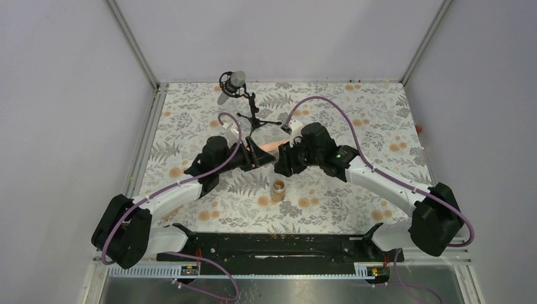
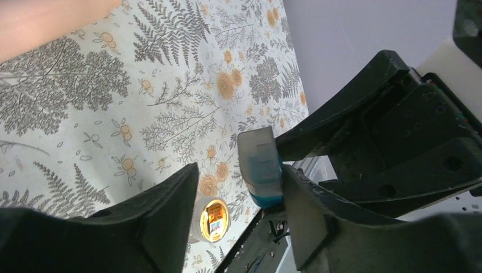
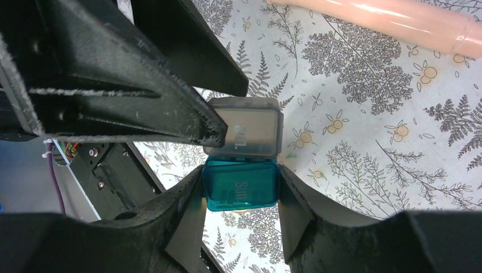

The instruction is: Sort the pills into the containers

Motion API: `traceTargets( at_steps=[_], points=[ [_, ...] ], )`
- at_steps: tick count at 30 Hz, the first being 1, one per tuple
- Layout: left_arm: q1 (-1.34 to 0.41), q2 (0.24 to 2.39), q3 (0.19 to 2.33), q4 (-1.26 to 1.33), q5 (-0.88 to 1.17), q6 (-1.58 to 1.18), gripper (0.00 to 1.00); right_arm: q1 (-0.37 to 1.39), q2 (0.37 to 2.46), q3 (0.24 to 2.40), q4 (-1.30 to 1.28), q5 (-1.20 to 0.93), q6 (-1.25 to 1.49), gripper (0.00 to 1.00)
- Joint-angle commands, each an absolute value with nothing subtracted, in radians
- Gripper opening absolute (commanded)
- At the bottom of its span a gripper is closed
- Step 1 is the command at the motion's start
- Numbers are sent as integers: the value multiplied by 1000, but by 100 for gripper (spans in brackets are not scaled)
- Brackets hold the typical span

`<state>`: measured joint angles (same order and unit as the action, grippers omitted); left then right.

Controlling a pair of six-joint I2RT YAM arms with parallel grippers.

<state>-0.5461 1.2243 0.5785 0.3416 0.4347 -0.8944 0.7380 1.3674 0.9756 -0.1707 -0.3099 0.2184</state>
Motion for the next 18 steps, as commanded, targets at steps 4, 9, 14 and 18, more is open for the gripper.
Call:
traceTargets(
  at_steps=[4, 9, 14, 18],
  points=[
    [-554, 1280, 617, 474, 456, -937, 33, 747, 1346, 986, -123, -361, 234, 40],
    [-553, 1282, 614, 476, 465, -928, 0, 747, 1338, 990, -132, -391, 253, 42],
    [-554, 1260, 601, 478, 472, -908, 0, 745, 1327, 1002, -148, -391, 302, 49],
    [-554, 1229, 599, 453, 467, -886, 0, 742, 1307, 1009, -176, -332, 318, 62]
  ],
)
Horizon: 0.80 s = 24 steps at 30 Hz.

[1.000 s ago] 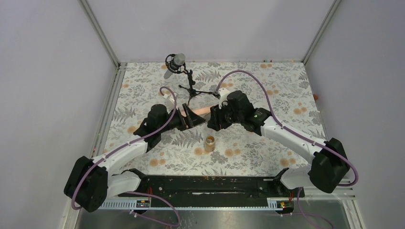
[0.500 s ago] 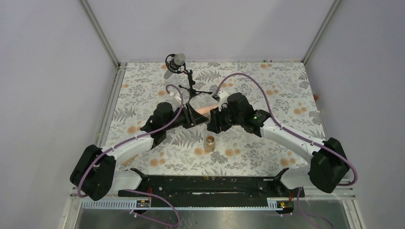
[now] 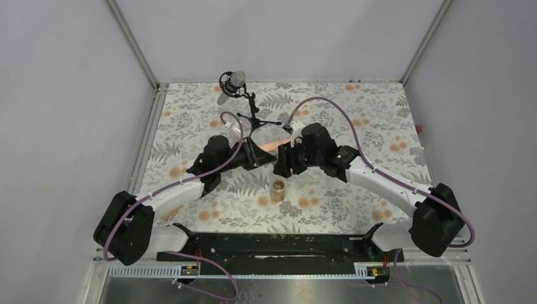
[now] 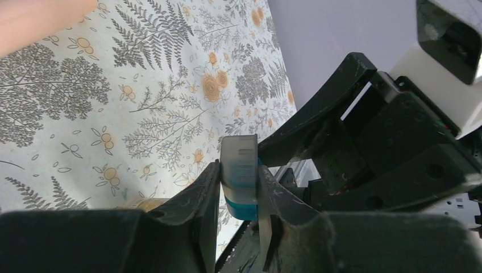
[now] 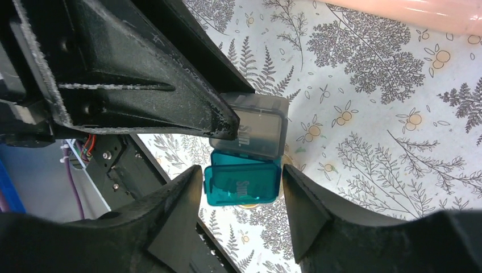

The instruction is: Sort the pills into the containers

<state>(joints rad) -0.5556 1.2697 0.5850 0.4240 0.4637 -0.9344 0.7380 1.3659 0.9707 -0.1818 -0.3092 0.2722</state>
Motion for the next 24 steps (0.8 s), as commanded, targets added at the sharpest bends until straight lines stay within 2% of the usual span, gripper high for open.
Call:
traceTargets(
  at_steps=[1, 4, 9, 12, 20, 22, 24],
  points=[
    [-554, 1222, 602, 443, 464, -879, 0, 741, 1301, 1008, -182, -308, 322, 67],
    [-552, 1199, 607, 419, 455, -867, 0, 739, 1288, 1011, -208, -215, 324, 77],
    [-549, 1177, 622, 380, 446, -854, 0, 739, 1286, 1039, -290, -94, 298, 76],
    [-546, 1171, 626, 369, 442, -848, 0, 739, 1272, 1039, -300, -53, 296, 67],
    [-541, 1166, 634, 351, 440, -844, 0, 739, 1268, 1041, -299, -5, 310, 35],
    [-541, 1164, 635, 350, 440, -845, 0, 739, 1281, 1047, -298, -16, 311, 34],
    [-539, 1167, 637, 348, 440, -844, 0, 738, 1287, 1046, -288, -46, 313, 43]
  ],
)
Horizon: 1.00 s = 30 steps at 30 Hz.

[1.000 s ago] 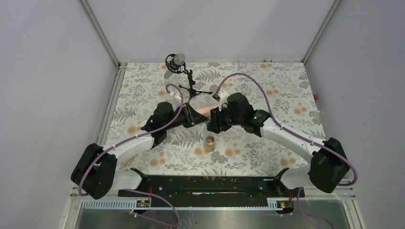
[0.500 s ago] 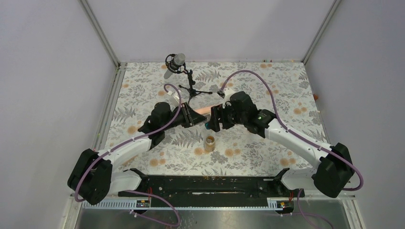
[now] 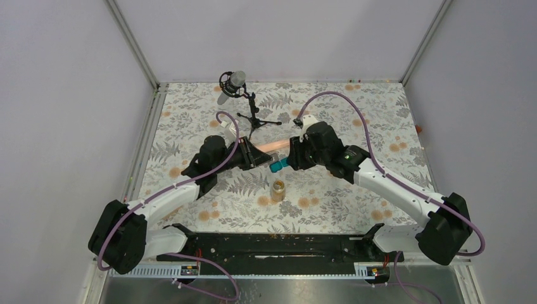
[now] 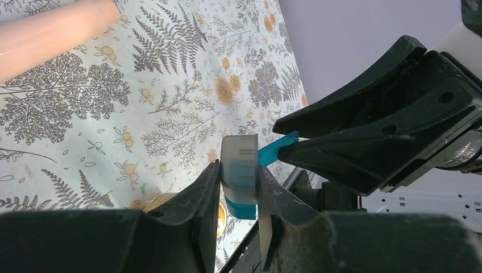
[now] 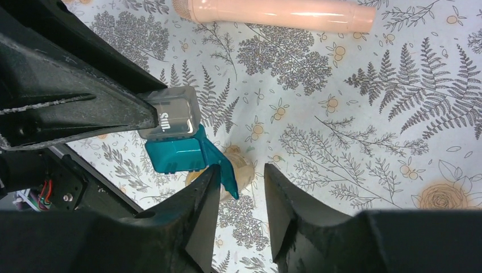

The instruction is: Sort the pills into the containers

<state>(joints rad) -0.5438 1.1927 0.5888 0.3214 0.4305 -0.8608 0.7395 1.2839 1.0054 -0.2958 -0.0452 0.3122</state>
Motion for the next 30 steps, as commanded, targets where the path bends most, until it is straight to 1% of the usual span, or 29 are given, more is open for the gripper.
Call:
traceTargets(
  at_steps=[1, 3, 6, 9, 13, 18, 19, 22, 23, 24, 25, 26, 27, 28, 29, 30],
  points=[
    [-540, 1167, 638, 347, 441, -843, 0, 739, 1286, 1040, -275, -64, 313, 50],
    [-537, 1169, 640, 346, 442, -843, 0, 739, 1281, 1026, -242, -88, 313, 59],
    [-537, 1173, 641, 346, 448, -842, 0, 739, 1276, 1012, -205, -113, 313, 60],
    [-534, 1178, 643, 349, 457, -843, 0, 736, 1285, 1005, -179, -145, 313, 57],
    [-531, 1180, 643, 361, 466, -849, 0, 731, 1314, 1005, -171, -176, 320, 47],
    [-526, 1179, 641, 371, 466, -854, 0, 726, 1327, 999, -173, -188, 320, 38],
    [-524, 1178, 639, 374, 466, -856, 0, 725, 1327, 996, -171, -188, 320, 32],
    [-521, 1179, 634, 379, 463, -859, 0, 720, 1324, 991, -173, -187, 315, 5],
    [-520, 1179, 630, 378, 459, -859, 0, 719, 1324, 993, -175, -181, 313, 0],
    [-519, 1177, 627, 375, 451, -859, 9, 719, 1324, 996, -182, -168, 309, 0],
    [-519, 1175, 621, 369, 441, -857, 22, 717, 1326, 1002, -195, -149, 303, 0],
    [-517, 1173, 617, 354, 421, -851, 42, 716, 1329, 1012, -214, -125, 294, 0],
    [-517, 1169, 611, 338, 387, -843, 60, 714, 1332, 1023, -238, -101, 283, 0],
    [-517, 1161, 607, 317, 359, -831, 75, 714, 1336, 1034, -262, -69, 271, 0],
    [-517, 1155, 600, 294, 326, -823, 87, 711, 1343, 1044, -292, -29, 263, 0],
    [-517, 1149, 596, 273, 295, -814, 97, 709, 1356, 1056, -324, 24, 257, 0]
  ],
)
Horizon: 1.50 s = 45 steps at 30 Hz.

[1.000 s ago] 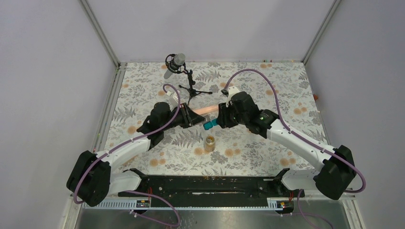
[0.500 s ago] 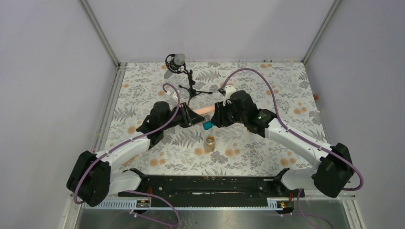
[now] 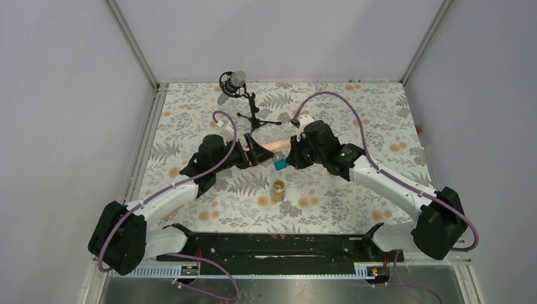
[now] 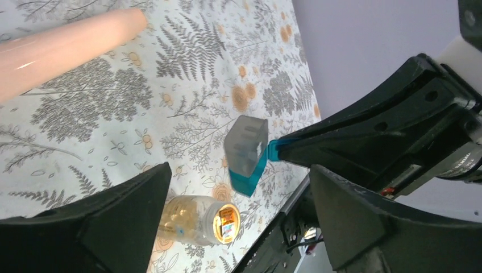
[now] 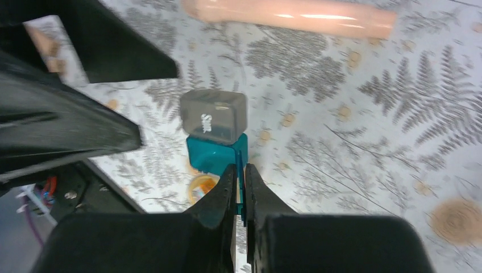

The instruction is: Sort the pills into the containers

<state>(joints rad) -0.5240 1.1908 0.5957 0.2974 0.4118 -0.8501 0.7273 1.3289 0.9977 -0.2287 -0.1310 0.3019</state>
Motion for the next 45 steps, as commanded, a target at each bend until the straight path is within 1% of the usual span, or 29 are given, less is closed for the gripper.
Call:
traceTargets(
  at_steps=[1, 3, 6, 11, 13, 17, 19, 21, 23, 24, 25, 27, 28, 30, 33, 37, 41, 42, 45],
  points=[
    [-517, 1141, 593, 238, 270, -803, 98, 702, 1371, 1068, -363, 80, 256, 0],
    [-517, 1122, 591, 189, 222, -781, 99, 682, 1405, 1079, -427, 136, 253, 0],
    [-517, 1079, 574, 149, 165, -758, 99, 663, 1441, 1050, -452, 136, 245, 0],
    [-518, 1022, 549, 93, 117, -738, 99, 655, 1502, 998, -408, 28, 224, 0],
    [-518, 1002, 540, 77, 107, -737, 99, 654, 1537, 999, -406, 20, 223, 3],
    [-518, 955, 523, 46, 90, -724, 99, 648, 1597, 1010, -400, 33, 230, 5],
    [-518, 933, 517, 34, 85, -714, 99, 649, 1618, 1014, -394, 20, 215, 8],
    [-518, 915, 515, 22, 79, -701, 99, 649, 1636, 1030, -403, 22, 206, 13],
    [-517, 900, 519, 4, 69, -689, 99, 649, 1655, 1046, -417, 46, 208, 20],
    [-518, 895, 523, 2, 66, -682, 99, 649, 1662, 1054, -425, 55, 211, 26],
    [-517, 892, 529, -19, 62, -674, 99, 648, 1663, 1062, -436, 65, 218, 38],
    [-517, 882, 542, -49, 51, -664, 99, 649, 1641, 1068, -454, 85, 236, 55],
    [-518, 878, 546, -59, 47, -660, 99, 649, 1619, 1067, -456, 94, 249, 62],
    [-518, 864, 554, -77, 39, -650, 99, 648, 1558, 1067, -461, 92, 259, 72],
    [-517, 841, 565, -104, 26, -640, 99, 650, 1471, 1088, -484, 66, 277, 78],
    [-517, 813, 582, -141, 6, -624, 99, 698, 1404, 1130, -522, 27, 302, 79],
    [-518, 785, 604, -174, 4, -607, 98, 790, 1406, 1166, -543, 46, 338, 80],
    [-518, 771, 604, -177, -22, -607, 98, 814, 1414, 1172, -545, 53, 344, 80],
    [-518, 731, 600, -185, -55, -607, 99, 881, 1458, 1194, -566, 116, 367, 83]
  ],
)
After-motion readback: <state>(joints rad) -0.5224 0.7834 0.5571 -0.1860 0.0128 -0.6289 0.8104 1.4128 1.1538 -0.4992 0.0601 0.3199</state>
